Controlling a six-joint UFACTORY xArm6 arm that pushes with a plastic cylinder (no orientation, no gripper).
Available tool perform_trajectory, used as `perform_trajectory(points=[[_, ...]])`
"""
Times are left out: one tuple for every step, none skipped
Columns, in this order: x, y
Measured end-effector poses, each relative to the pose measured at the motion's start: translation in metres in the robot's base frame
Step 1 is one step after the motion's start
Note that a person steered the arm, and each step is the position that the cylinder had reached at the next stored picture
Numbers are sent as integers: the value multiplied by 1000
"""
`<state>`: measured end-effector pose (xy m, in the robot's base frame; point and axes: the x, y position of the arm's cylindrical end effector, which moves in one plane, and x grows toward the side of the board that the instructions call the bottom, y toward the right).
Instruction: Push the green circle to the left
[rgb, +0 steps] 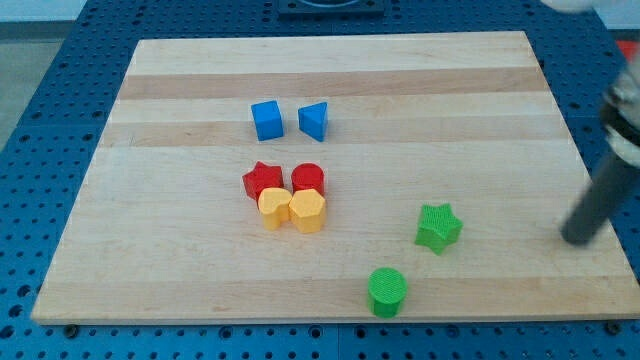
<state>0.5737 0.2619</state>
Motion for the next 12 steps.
perform_trajectory(points=[[44,-6],[45,-10],[45,-17],[44,-54],[45,-113],[27,-222],[34,-247],[45,-220],[45,-219],[44,-222],[44,-235],[44,-240]])
